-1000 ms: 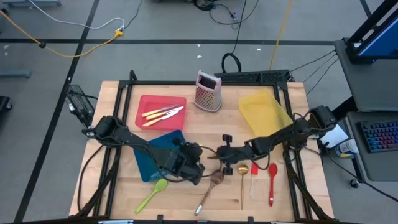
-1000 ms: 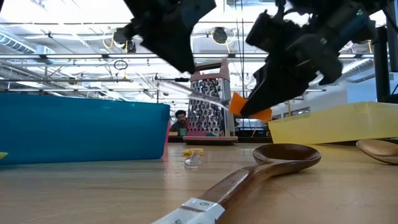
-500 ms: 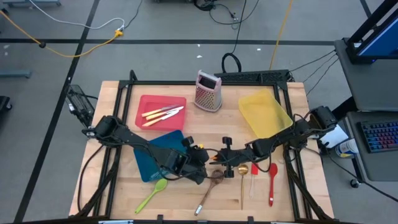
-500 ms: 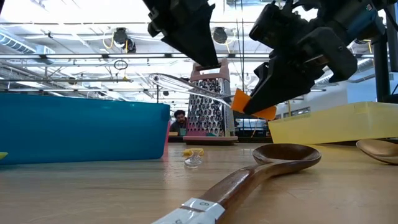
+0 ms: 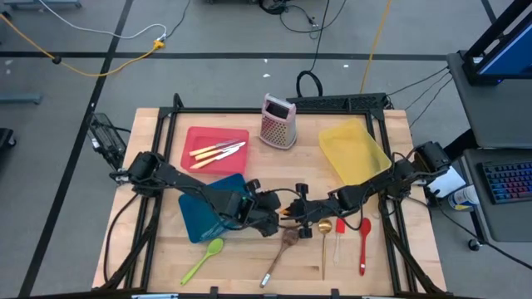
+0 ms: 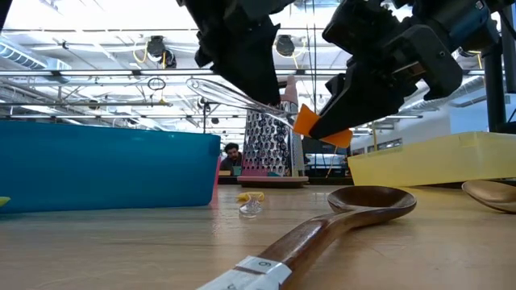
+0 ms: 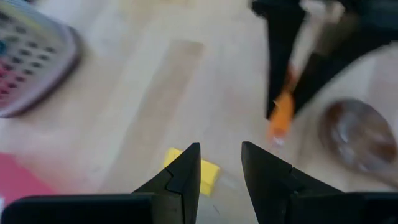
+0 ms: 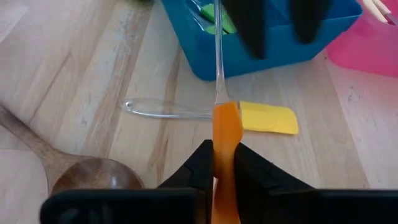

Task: Pick & Place Kitchen Items
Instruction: Put the orange spatula into the blue bin

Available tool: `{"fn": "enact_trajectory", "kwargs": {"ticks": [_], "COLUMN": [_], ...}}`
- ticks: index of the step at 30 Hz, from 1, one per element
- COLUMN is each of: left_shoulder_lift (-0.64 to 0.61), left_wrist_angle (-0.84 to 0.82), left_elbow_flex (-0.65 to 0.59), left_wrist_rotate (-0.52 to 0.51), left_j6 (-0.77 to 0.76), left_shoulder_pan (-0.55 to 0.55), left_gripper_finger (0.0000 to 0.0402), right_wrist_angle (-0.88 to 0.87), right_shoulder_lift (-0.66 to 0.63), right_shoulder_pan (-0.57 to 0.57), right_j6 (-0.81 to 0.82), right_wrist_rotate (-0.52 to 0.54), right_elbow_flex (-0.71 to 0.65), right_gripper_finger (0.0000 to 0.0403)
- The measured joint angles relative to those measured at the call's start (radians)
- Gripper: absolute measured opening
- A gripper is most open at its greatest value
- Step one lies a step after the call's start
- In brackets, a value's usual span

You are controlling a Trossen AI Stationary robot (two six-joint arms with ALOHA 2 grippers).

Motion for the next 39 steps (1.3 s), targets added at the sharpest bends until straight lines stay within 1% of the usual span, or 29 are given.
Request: {"fn": "enact_trajectory", "kwargs": {"ticks": [5, 8, 15, 20, 24, 27, 31, 37, 39], "left_shoulder_lift": [0.000, 0.004, 0.033, 0.049, 0.048, 0.048, 0.048, 0.048, 0.048], "left_wrist_angle": [0.002, 0.003, -0.016, -0.018, -0.011, -0.013, -0.012, -0.012, -0.011], "left_elbow_flex": [0.000, 0.000, 0.001, 0.001, 0.001, 0.001, 0.001, 0.001, 0.001], "left_wrist_rotate": [0.111, 0.143, 0.145, 0.147, 0.144, 0.121, 0.120, 0.118, 0.118], "left_j6": [0.008, 0.007, 0.015, 0.026, 0.042, 0.041, 0.041, 0.042, 0.042], "left_shoulder_pan": [0.000, 0.000, 0.001, 0.005, -0.002, -0.003, -0.003, -0.003, -0.003], "left_gripper_finger": [0.0122, 0.0122, 0.0122, 0.0122, 0.0122, 0.0122, 0.0122, 0.0121, 0.0114], "right_wrist_angle": [0.001, 0.009, 0.040, 0.068, 0.068, 0.066, 0.057, 0.044, 0.053], "right_shoulder_lift": [0.000, 0.000, 0.000, 0.000, 0.000, 0.000, 0.000, 0.000, 0.000], "right_shoulder_pan": [0.000, 0.000, 0.000, 0.000, -0.001, -0.001, -0.001, -0.001, -0.001], "right_j6": [0.000, -0.001, -0.017, -0.029, -0.029, -0.027, -0.025, -0.001, -0.004], "right_wrist_rotate": [0.000, 0.000, 0.000, 0.001, 0.000, 0.000, 0.000, -0.001, 0.000], "right_elbow_flex": [0.000, 0.000, 0.000, 0.000, 0.000, 0.000, 0.000, 0.000, 0.000], "right_gripper_finger": [0.0028, 0.0034, 0.0026, 0.0035, 0.0038, 0.0034, 0.0030, 0.0042, 0.0043]}}
